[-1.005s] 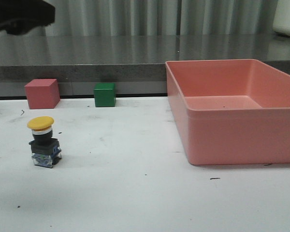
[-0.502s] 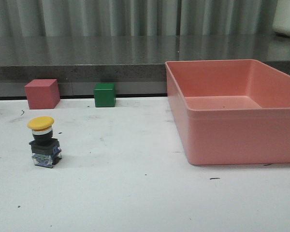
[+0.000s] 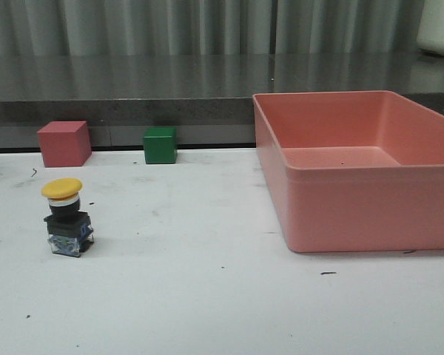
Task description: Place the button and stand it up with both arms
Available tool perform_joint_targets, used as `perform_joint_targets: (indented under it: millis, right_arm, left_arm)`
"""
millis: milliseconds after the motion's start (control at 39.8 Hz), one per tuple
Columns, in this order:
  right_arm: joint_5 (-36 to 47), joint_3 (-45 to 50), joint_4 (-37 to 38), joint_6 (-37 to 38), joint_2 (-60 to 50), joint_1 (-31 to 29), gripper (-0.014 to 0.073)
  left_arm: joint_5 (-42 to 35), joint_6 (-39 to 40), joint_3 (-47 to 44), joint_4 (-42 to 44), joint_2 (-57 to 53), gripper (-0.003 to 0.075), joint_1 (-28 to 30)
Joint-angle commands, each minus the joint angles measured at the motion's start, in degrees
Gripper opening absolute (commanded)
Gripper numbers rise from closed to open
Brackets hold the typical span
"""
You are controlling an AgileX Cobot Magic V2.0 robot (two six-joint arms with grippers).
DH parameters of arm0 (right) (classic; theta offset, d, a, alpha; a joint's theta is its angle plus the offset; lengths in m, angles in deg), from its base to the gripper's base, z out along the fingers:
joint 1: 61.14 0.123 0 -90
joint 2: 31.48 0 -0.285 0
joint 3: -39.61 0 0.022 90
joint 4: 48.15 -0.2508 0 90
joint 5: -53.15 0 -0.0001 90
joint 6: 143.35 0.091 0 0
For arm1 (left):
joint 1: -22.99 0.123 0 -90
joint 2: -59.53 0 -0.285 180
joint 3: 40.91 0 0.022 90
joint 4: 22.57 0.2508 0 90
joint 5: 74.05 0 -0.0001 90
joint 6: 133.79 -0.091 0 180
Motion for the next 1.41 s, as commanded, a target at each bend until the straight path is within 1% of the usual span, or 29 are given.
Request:
perform_joint_targets:
  millis: [0,427,477,603,753,954,1030,1205,1306,1381]
  right_arm:
    - [5.0,-1.4,0.8,-0.6,0.7,-0.4,-0.0062]
    - [5.0,-1.4,0.8,-0.6,0.7,-0.4,-0.0062]
    - [5.0,-1.4,0.8,-0.6,0.7,-0.4,-0.0062]
    - [5.0,-1.4,0.8,-0.6,0.7,-0.4,-0.0062]
    - [5.0,-1.4,0.8,-0.6,0.7,-0.3,-0.0062]
    - [5.0,-1.4,0.8,-0.6,0.7,-0.3,-0.0062]
    - [5.0,-1.4,0.8,-0.6,0.7,-0.3,-0.0062]
    - [5.0,-1.4,0.8,-0.6,0.7,-0.3,-0.0062]
    - [5.0,-1.4,0.8,-0.6,0.7,-0.3,-0.0062]
    - [5.0,-1.4,0.8,-0.6,0.7,-0.3,-0.0062]
  left_arm:
    - [-4.0,0.3,1.6,-0.4,0.5,-0.002,-0.3]
    - [-4.0,0.3,1.5,-0.4,0.5,-0.002,-0.3]
    - [-5.0,0.5,0.8,-0.4,0.5,-0.002,-0.3]
    - [-6.1,3.6,-1.7,-0.4,-1.2,-0.002,0.6]
    - [-7.0,6.6,-7.0,-0.4,-6.6,-0.002,5.0]
    - [-7.1,6.6,-17.7,-0.4,-16.3,-0.002,15.2]
    - [-7.2,6.6,-21.3,-0.4,-19.5,-0.002,18.2]
    - [-11.6,6.6,-28.0,-0.4,-19.2,-0.002,23.8]
    - [-17.0,6.6,-32.1,-0.4,-19.2,-0.002,25.4]
    - [-15.7,6.6,-32.0,-0.4,-19.2,-0.002,25.9]
